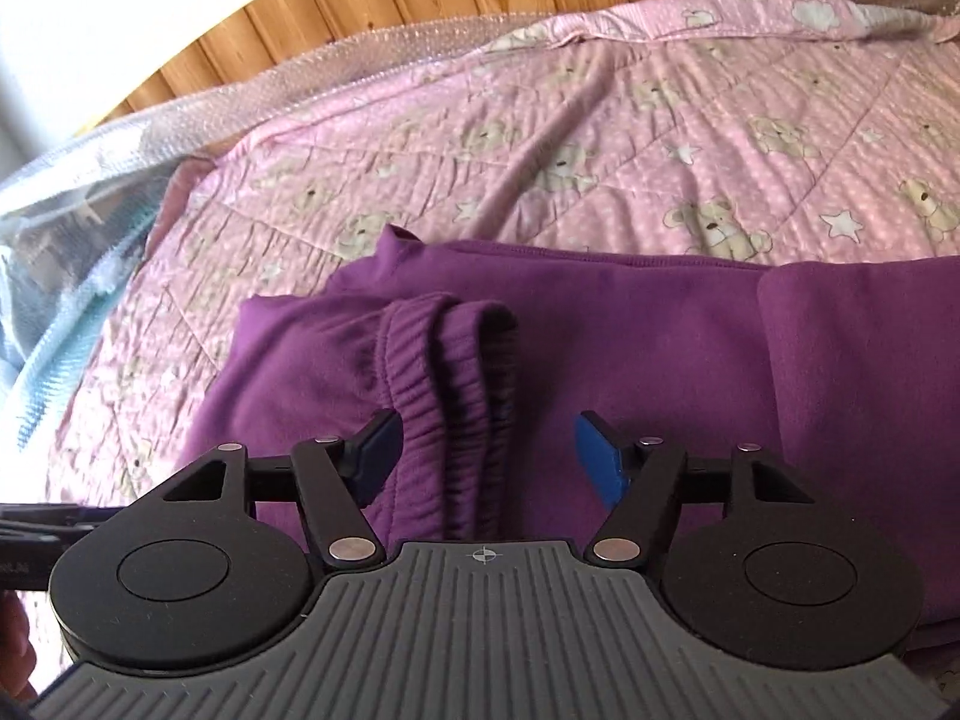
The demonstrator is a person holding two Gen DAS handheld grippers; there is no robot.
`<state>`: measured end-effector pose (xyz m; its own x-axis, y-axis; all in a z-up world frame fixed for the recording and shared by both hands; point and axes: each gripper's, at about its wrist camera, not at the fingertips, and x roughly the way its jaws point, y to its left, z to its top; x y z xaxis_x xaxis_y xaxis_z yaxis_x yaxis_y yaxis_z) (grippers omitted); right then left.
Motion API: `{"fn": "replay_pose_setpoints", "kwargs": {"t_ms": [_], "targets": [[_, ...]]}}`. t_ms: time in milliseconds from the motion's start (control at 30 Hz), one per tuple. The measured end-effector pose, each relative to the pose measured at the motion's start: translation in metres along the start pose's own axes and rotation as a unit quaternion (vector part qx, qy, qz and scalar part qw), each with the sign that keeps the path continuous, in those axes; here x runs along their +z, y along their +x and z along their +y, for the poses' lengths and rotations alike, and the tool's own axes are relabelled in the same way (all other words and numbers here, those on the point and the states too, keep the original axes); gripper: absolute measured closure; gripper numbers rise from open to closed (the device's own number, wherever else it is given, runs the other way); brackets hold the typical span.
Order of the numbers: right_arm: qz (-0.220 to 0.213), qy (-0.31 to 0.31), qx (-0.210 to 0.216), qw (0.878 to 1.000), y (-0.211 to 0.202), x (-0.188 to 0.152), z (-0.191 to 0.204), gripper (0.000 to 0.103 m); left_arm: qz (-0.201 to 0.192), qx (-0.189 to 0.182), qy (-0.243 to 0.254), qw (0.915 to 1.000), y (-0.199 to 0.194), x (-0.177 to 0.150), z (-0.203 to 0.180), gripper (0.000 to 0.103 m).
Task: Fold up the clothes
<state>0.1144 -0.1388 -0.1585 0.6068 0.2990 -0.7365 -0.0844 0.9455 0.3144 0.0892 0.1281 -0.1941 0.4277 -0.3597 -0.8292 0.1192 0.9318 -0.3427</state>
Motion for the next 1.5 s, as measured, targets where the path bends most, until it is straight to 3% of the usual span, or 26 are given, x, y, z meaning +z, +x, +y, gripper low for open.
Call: {"fn": "replay_pose_setpoints", "kwargs": {"t_ms": [167, 333, 400, 467, 567, 667, 800, 833, 867, 933, 1000, 1033, 1067, 1133, 1200, 1233, 1300, 1333, 1367, 1400, 1433, 1467, 1500], "targets": [[0.007, 0.047, 0.017, 0.999, -0.011, -0.011, -0.017, 0.036, 0.019, 0.020, 0.021, 0.9994, 0.012, -0.006, -0.004, 0.050], [0.037, 0.034, 0.063, 0.997, 0.006, -0.018, -0.010, 0.036, 0.014, 0.010, 0.010, 0.9998, 0.012, 0.003, -0.005, 0.049], [0.050, 0.015, 0.074, 0.996, 0.015, -0.020, -0.001, 0.040, 0.011, 0.009, 0.013, 0.9998, 0.011, 0.007, -0.009, 0.049], [0.043, -0.011, 0.040, 0.998, 0.018, -0.022, 0.006, 0.070, 0.010, 0.006, 0.018, 0.9998, 0.011, 0.009, -0.014, 0.049], [0.022, 0.015, 0.036, 0.999, 0.004, -0.018, -0.002, 0.076, 0.006, 0.002, 0.020, 0.9998, 0.008, 0.012, -0.022, 0.049], [0.006, 0.037, 0.021, 0.999, -0.012, -0.018, -0.013, 0.076, 0.003, -0.006, 0.026, 0.9996, 0.008, 0.015, -0.029, 0.048], [0.036, 0.011, 0.012, 0.999, 0.005, -0.024, -0.012, 0.073, -0.003, 0.007, 0.035, 0.9994, 0.013, 0.022, -0.030, 0.051], [0.034, 0.009, 0.006, 0.999, 0.003, -0.022, -0.011, 0.070, -0.008, 0.010, 0.036, 0.9993, 0.013, 0.025, -0.030, 0.051], [0.030, 0.006, -0.003, 1.000, -0.001, -0.020, -0.010, 0.051, -0.023, 0.003, 0.034, 0.9992, 0.008, 0.032, -0.030, 0.051], [-0.019, -0.015, -0.039, 0.999, -0.024, -0.014, -0.002, 0.041, -0.051, -0.008, 0.030, 0.9982, -0.001, 0.047, -0.031, 0.048], [-0.070, -0.043, -0.048, 0.995, -0.043, -0.009, 0.008, 0.043, -0.053, -0.014, 0.030, 0.9981, 0.008, 0.067, -0.032, 0.047], [-0.086, -0.055, -0.044, 0.994, -0.049, -0.008, 0.014, 0.049, -0.047, -0.010, 0.030, 0.9984, 0.021, 0.075, -0.030, 0.047], [-0.084, -0.069, -0.029, 0.994, -0.049, -0.009, 0.019, 0.059, -0.041, -0.006, 0.029, 0.9987, 0.034, 0.084, -0.028, 0.047], [-0.058, -0.101, -0.007, 0.993, -0.040, -0.016, 0.029, 0.065, -0.019, 0.018, 0.021, 0.9994, 0.062, 0.095, -0.021, 0.048], [0.003, -0.133, 0.004, 0.991, -0.019, -0.032, 0.034, 0.066, 0.002, 0.036, 0.006, 0.9994, 0.079, 0.097, -0.012, 0.052], [0.028, -0.148, -0.005, 0.989, -0.011, -0.044, 0.035, 0.067, -0.006, 0.031, 0.003, 0.9995, 0.075, 0.095, -0.010, 0.051], [0.008, -0.174, -0.017, 0.985, -0.019, -0.056, 0.037, 0.067, -0.011, 0.029, 0.003, 0.9995, 0.059, 0.091, -0.014, 0.051], [-0.007, -0.156, -0.011, 0.988, -0.027, -0.054, 0.033, 0.066, -0.023, 0.018, 0.008, 0.9995, 0.047, 0.085, -0.016, 0.047], [-0.021, -0.139, -0.004, 0.990, -0.036, -0.053, 0.030, 0.055, -0.033, 0.010, 0.013, 0.9993, 0.037, 0.079, -0.019, 0.039], [-0.029, -0.122, 0.002, 0.992, -0.042, -0.052, 0.026, 0.049, -0.027, 0.016, 0.023, 0.9992, 0.036, 0.072, -0.021, 0.036], [-0.009, -0.109, 0.008, 0.994, -0.037, -0.052, 0.018, 0.039, -0.007, 0.036, 0.035, 0.9987, 0.042, 0.066, -0.022, 0.037], [0.012, -0.093, 0.014, 0.995, -0.033, -0.052, 0.009, 0.042, 0.018, 0.066, 0.045, 0.9967, 0.049, 0.061, -0.025, 0.046], [0.034, -0.067, 0.018, 0.997, -0.030, -0.049, -0.006, 0.048, 0.024, 0.080, 0.050, 0.9952, 0.050, 0.058, -0.028, 0.047]]}}
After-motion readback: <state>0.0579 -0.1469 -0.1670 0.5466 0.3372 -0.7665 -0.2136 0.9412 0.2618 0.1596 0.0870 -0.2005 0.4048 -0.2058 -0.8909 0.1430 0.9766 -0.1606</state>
